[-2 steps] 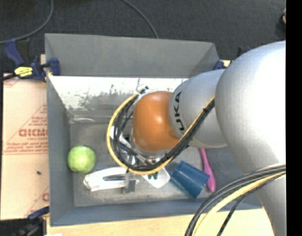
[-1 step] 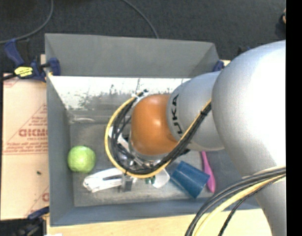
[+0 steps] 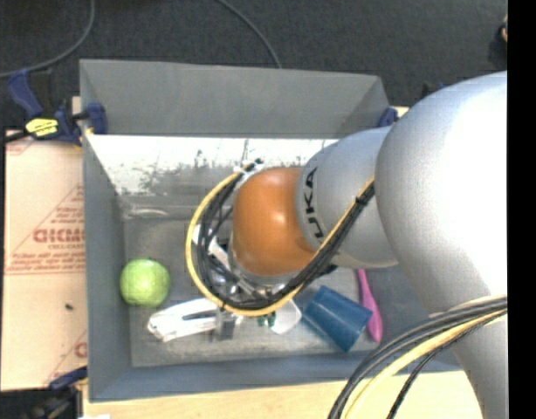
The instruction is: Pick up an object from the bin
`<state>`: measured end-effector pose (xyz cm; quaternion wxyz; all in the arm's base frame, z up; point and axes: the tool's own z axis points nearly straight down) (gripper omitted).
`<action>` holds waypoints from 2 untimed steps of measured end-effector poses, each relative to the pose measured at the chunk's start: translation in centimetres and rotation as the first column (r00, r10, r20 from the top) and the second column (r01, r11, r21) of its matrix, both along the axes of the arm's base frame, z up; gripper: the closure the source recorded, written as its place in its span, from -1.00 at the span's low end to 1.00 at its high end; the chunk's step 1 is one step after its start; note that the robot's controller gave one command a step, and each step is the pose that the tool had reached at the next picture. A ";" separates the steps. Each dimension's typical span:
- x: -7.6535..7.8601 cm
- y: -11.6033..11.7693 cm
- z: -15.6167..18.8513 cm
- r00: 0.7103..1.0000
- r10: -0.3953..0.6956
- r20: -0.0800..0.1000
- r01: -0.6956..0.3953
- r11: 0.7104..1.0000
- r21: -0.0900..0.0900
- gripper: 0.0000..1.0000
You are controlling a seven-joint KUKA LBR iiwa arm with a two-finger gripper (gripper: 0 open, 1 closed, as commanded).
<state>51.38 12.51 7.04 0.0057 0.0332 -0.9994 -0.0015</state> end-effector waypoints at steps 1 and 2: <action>-0.8 0.2 0.0 0.999 0.032 -0.002 -0.032 0.999 -0.001 1.00; -1.2 0.6 0.0 0.998 0.062 -0.006 -0.062 0.998 -0.002 1.00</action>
Offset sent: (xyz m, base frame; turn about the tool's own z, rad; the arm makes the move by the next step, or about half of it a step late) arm -0.0126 0.0081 -0.0004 -0.0645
